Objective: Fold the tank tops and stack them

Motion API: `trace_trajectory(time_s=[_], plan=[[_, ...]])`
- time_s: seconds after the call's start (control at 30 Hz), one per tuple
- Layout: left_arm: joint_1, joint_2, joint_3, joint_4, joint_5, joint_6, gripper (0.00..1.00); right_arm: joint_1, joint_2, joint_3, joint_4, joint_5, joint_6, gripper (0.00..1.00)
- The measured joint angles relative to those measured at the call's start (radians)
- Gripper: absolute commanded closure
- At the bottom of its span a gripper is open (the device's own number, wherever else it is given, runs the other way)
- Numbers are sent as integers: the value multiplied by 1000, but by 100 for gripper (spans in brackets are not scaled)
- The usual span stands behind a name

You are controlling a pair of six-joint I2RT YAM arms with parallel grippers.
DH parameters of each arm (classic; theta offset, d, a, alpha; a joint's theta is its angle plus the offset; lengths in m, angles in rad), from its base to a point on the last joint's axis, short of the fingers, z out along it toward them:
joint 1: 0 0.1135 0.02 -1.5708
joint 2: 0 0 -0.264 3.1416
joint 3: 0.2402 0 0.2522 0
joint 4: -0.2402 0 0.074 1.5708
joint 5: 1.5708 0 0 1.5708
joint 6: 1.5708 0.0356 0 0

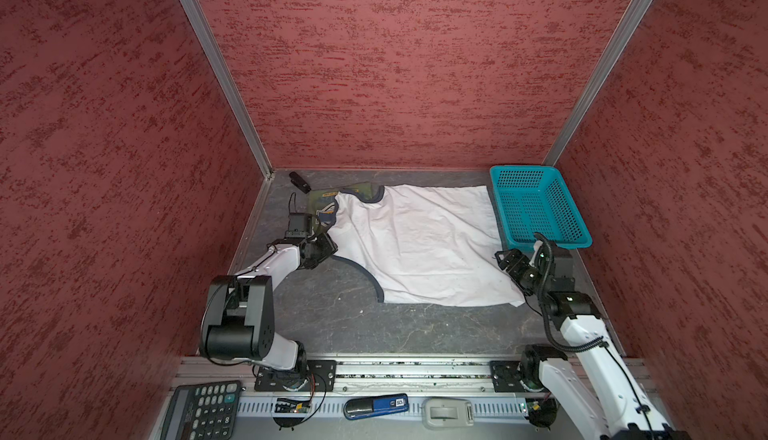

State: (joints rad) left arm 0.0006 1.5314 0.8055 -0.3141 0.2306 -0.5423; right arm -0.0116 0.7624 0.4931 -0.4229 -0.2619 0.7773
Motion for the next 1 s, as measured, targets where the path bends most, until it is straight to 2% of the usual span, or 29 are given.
trace_trajectory(time_s=[0.2,0.23,0.37,0.47,0.53,0.57,0.63,0.67,0.77,0.8,0.9,1.0], plan=[[-8,80,78,28,2,18,96,3,27,-1,44,-20,-1,19],[-15,76,93,16,-10,21,100,4,31,-1,47,-21,-2,18],[-106,-23,162,-93,-165,47,100,4,39,-1,51,-22,-10,19],[-208,-177,211,-207,-334,31,100,4,45,0,55,-22,-15,18],[-233,-298,206,-271,-418,-5,100,4,53,0,57,-22,-18,18],[-232,-347,187,-292,-446,-23,92,4,57,0,59,-22,-19,19],[-222,-429,116,-336,-485,-55,61,4,65,2,61,-23,-19,18],[-212,-451,75,-354,-491,-69,50,4,69,3,63,-23,-19,19],[-141,-443,-51,-380,-435,-85,30,4,85,8,70,-24,-24,18],[-97,-423,-91,-382,-408,-83,25,4,92,11,73,-24,-26,19],[19,-418,-159,-396,-346,-72,20,4,105,23,77,-28,-34,18],[85,-438,-153,-369,-285,-53,19,8,108,28,79,-34,-47,19]])
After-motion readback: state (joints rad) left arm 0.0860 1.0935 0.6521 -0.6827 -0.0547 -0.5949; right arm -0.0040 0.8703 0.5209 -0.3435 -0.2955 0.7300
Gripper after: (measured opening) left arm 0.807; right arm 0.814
